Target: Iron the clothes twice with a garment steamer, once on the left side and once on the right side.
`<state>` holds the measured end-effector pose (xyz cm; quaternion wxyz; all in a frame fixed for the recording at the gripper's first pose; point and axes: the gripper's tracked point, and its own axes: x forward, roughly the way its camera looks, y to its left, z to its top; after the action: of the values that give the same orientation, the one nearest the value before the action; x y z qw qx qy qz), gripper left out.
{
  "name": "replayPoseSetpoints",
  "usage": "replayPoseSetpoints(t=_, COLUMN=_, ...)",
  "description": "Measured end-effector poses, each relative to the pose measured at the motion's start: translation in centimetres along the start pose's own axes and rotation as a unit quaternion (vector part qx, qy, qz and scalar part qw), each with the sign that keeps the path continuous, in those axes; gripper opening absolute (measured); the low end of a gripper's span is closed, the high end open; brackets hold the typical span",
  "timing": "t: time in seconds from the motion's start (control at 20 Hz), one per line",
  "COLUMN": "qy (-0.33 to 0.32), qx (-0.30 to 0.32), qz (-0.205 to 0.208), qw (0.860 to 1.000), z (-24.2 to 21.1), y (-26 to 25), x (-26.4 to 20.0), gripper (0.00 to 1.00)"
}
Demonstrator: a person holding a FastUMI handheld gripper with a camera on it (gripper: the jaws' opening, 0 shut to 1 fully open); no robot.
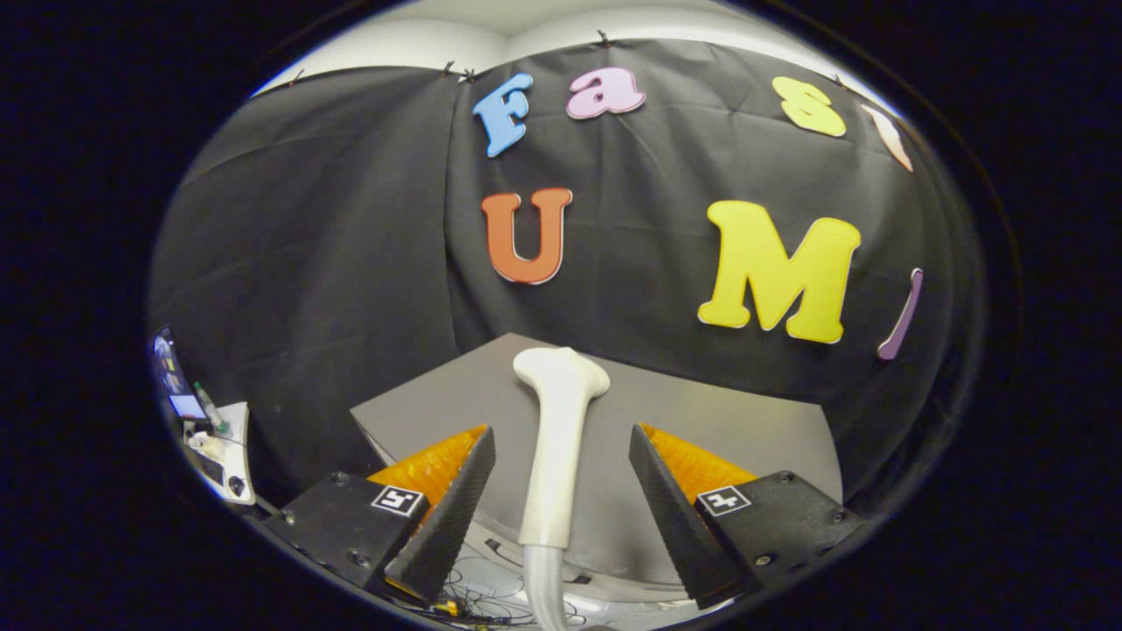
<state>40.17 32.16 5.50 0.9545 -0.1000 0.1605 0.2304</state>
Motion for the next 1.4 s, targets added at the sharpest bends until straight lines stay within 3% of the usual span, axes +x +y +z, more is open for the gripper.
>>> replayPoseSetpoints(t=0.3, qy=0.071, qx=0.027, qz=0.000, qw=0.997, z=-3.2, y=-0.5, x=4.7, gripper=0.80)
replayPoseSetpoints(t=0.4, qy=0.070, qx=0.036, qz=0.017, qw=0.997, z=-3.1, y=0.1, x=5.1, gripper=0.67)
replayPoseSetpoints(t=0.5, qy=0.079, qx=0.049, qz=0.009, qw=0.996, z=-3.1, y=0.2, x=5.1, gripper=0.48)
replayPoseSetpoints(t=0.55, qy=0.080, qx=0.047, qz=0.007, qw=0.996, z=-3.0, y=0.3, x=5.1, gripper=0.45)
replayPoseSetpoints(t=0.85, qy=0.074, qx=0.090, qz=0.028, qw=0.993, z=-2.2, y=0.3, x=3.7, gripper=0.38)
replayPoseSetpoints(t=1.4, qy=-0.021, qx=0.096, qz=0.013, qw=0.995, z=0.2, y=-3.6, x=-10.2, gripper=0.37)
